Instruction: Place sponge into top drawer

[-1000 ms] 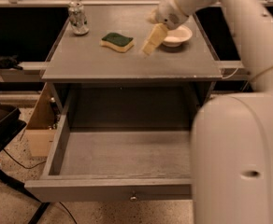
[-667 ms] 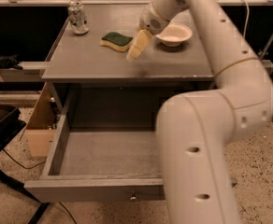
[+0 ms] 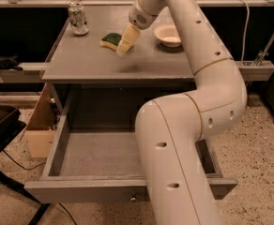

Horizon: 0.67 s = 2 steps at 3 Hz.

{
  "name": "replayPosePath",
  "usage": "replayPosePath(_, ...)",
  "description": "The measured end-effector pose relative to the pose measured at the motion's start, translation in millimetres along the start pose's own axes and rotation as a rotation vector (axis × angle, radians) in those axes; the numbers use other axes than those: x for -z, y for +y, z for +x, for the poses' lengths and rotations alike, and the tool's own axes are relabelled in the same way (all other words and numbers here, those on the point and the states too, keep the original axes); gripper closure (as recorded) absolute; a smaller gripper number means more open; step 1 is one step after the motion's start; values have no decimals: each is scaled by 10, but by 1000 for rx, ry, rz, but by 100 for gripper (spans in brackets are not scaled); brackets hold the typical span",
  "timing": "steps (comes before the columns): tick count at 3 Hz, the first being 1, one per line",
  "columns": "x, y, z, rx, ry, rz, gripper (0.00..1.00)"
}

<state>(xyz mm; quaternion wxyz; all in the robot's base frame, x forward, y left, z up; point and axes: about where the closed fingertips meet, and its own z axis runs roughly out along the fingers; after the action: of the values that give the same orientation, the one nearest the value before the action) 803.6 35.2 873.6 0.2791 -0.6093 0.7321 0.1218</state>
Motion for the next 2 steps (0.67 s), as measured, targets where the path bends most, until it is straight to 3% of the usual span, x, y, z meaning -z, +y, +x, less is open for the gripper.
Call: replayPosePath(2, -172, -110, 106, -78, 10, 22, 0)
